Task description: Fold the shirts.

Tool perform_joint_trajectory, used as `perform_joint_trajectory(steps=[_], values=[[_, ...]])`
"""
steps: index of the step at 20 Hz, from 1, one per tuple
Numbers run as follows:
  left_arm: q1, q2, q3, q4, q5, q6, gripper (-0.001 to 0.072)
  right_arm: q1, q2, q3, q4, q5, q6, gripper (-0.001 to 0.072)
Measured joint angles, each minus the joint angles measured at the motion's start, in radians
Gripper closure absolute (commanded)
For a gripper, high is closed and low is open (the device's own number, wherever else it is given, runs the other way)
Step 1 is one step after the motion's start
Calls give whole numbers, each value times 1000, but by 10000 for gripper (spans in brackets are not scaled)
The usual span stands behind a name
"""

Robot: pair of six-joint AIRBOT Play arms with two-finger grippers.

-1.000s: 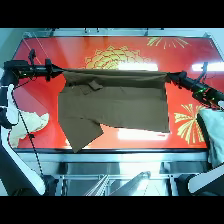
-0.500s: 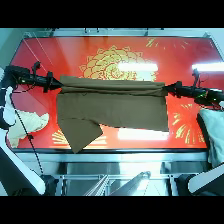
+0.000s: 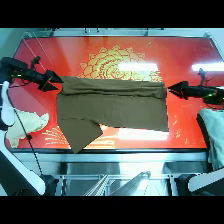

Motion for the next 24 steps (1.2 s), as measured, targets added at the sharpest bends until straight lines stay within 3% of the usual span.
perform_joint_trajectory(steps=[4,7,14,15,16,17,24], values=[[66,159,-229,10,66,8,3,-50,173,-145,-286,92,121,344],[106,295,-481,13,67,55,2,-63,293,-349,-401,58,163,344],[206,547,-930,13,8,127,3,-48,312,-569,-360,-13,126,363],[218,574,-976,13,-6,132,3,-35,303,-577,-337,-16,106,406],[227,597,-1015,13,-19,135,3,-17,296,-583,-316,-28,84,639],[234,618,-1056,14,-39,138,3,-1,290,-586,-305,-50,70,687],[178,677,-1287,13,-185,142,4,9,312,-584,-248,-87,29,688]])
